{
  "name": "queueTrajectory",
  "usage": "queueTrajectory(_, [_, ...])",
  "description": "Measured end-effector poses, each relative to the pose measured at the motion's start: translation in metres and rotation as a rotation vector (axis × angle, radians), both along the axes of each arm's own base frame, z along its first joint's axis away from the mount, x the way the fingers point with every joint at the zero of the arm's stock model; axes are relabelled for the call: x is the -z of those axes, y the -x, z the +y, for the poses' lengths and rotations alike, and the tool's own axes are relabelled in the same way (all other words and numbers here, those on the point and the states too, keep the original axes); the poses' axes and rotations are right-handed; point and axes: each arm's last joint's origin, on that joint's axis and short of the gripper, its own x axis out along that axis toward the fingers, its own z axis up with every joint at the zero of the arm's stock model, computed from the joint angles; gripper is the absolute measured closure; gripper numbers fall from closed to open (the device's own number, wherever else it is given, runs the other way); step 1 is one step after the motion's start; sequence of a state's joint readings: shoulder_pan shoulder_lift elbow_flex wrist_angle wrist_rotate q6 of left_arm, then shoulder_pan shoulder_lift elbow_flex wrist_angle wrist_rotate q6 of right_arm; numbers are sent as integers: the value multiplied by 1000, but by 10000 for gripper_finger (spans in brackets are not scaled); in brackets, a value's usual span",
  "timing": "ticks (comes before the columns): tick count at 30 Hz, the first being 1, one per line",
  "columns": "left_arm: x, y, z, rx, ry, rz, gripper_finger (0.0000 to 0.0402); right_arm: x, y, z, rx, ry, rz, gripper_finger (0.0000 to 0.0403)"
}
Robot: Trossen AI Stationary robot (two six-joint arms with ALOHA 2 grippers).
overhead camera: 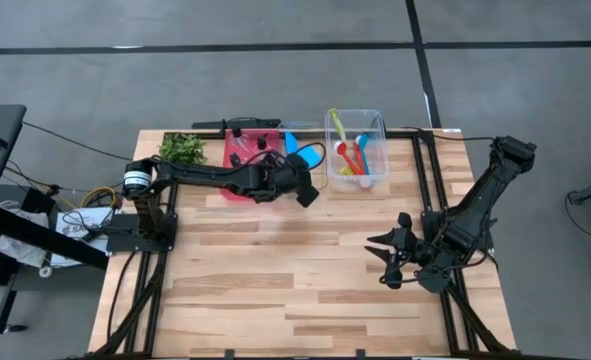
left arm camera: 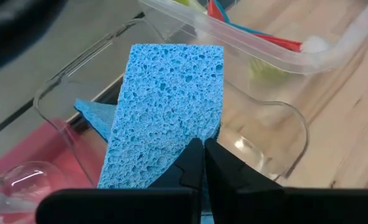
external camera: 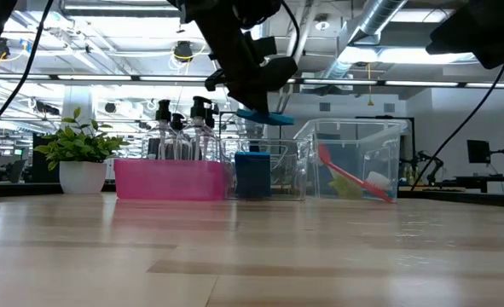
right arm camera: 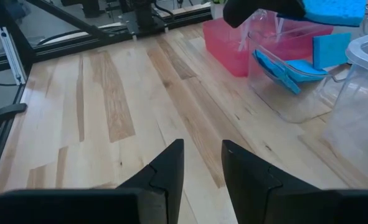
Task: Pick & Place Kitchen Sink Supplies
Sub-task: Put the blue sponge into the transparent bin, then return to Home Position
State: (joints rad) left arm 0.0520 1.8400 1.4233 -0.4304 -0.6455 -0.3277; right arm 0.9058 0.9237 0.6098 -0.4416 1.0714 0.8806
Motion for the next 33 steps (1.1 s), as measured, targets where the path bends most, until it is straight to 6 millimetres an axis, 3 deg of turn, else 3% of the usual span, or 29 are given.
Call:
queueTrajectory(8, [0, 0, 2, 26, -24, 26, 383, 0, 0, 0, 0, 0, 0, 301])
queueTrajectory(23, [0, 0, 2, 24, -21, 25, 189, 0, 0, 0, 1, -9, -6, 301])
queueTrajectory(28, [0, -1, -4, 11, 2, -4, 158, 0, 0, 0, 1, -10, -6, 301])
queueTrajectory(33, [-8, 3, -19, 93, 10, 14, 151, -1, 0, 0, -2, -12, -4, 301])
